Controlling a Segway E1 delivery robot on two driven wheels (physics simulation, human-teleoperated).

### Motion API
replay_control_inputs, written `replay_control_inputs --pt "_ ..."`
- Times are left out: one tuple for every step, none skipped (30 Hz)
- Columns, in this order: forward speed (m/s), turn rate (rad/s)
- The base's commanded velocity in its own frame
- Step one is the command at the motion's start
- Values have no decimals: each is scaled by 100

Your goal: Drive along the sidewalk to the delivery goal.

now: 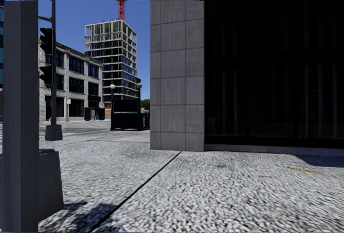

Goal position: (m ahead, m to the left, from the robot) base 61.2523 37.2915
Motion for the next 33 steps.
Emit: replay_control_inputs --pt "200 2" --pt "200 2" --pt "200 0" --pt "200 0" --pt "200 4" --pt "200 4" --pt "200 17" --pt "200 30" --pt "200 41" --pt "200 41" --pt "200 47" --pt "200 49" --pt "200 49" --pt "200 49" --pt "200 49" --pt "200 50" --pt "200 50" --pt "200 50" --pt "200 50" --pt "200 50" --pt "200 50" --pt "200 50" --pt "200 50" --pt "200 50" --pt "200 50" --pt "200 50" --pt "200 50" --pt "200 50" --pt "200 50" --pt "200 50" --pt "200 50" --pt "200 50" --pt "200 50"
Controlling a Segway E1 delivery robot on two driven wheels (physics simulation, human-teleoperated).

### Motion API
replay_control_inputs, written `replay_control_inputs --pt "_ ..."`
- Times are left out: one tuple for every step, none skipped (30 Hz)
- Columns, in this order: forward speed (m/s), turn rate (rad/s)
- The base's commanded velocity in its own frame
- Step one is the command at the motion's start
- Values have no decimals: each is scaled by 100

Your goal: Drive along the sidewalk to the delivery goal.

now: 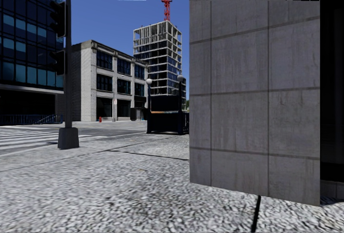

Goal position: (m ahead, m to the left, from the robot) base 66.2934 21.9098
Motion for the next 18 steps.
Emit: replay_control_inputs --pt "200 50" --pt "200 50" --pt "200 50" --pt "200 50" --pt "200 50" --pt "200 50" --pt "200 50" --pt "200 50" --pt "200 50" --pt "200 53" --pt "200 56" --pt "200 56" --pt "200 59" --pt "200 60" --pt "200 60" --pt "200 60" --pt "200 60" --pt "200 60"
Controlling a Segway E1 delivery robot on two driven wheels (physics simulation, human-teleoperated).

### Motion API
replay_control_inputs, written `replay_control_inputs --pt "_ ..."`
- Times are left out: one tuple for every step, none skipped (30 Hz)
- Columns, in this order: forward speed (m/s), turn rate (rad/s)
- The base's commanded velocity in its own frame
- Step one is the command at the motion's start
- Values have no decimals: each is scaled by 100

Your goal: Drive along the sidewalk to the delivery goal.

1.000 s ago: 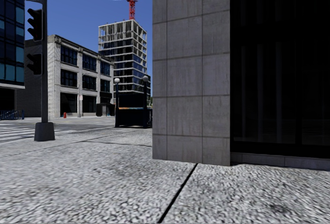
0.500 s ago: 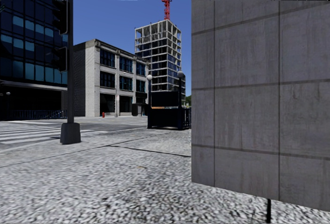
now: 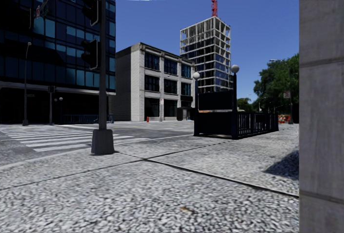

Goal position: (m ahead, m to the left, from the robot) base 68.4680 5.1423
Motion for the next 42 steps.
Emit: replay_control_inputs --pt "200 60" --pt "200 60" --pt "200 60" --pt "200 60" --pt "200 55" --pt "200 55" --pt "200 0" --pt "200 0" --pt "200 0" --pt "200 0" --pt "200 0" --pt "200 0" --pt "200 0" --pt "200 0" --pt "200 0" --pt "200 0" --pt "200 0" --pt "200 0" --pt "200 0" --pt "200 0" --pt "200 0" --pt "200 0" --pt "200 0" --pt "200 0" --pt "200 0" --pt "200 0" --pt "200 0" --pt "200 0" --pt "200 0" --pt "200 0" --pt "200 0" --pt "200 0" --pt "200 0" --pt "200 0" --pt "200 0" --pt "200 0" --pt "200 0" --pt "200 0" --pt "200 0" --pt "200 0" --pt "200 0" --pt "200 0"
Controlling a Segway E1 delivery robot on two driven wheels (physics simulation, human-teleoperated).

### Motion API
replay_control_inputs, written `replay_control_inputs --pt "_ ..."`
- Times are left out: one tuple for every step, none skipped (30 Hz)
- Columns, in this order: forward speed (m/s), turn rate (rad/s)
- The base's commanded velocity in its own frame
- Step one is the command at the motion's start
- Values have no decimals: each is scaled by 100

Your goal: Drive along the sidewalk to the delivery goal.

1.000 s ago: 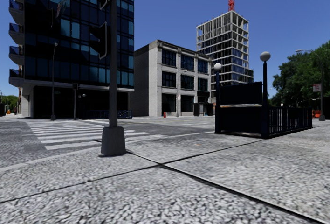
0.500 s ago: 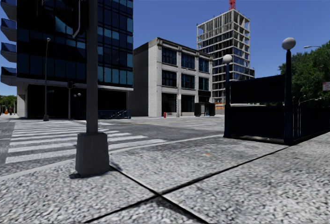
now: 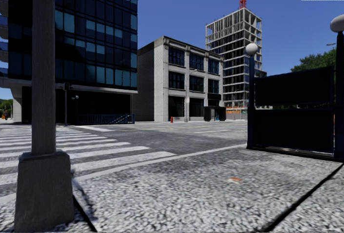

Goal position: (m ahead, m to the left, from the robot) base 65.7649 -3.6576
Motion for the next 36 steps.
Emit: replay_control_inputs --pt "200 0" --pt "200 0" --pt "200 11" --pt "200 11" --pt "200 32" --pt "200 46" --pt "200 51" --pt "200 51" --pt "200 52" --pt "200 52" --pt "200 53" --pt "200 53" --pt "200 54" --pt "200 58" --pt "200 60" --pt "200 60" --pt "200 61" --pt "200 61" --pt "200 61" --pt "200 61" --pt "200 61" --pt "200 61" --pt "200 61" --pt "200 61" --pt "200 61" --pt "200 61" --pt "200 61" --pt "200 61" --pt "200 61" --pt "200 61" --pt "200 61" --pt "200 61" --pt "200 61" --pt "200 61" --pt "200 61" --pt "200 61"
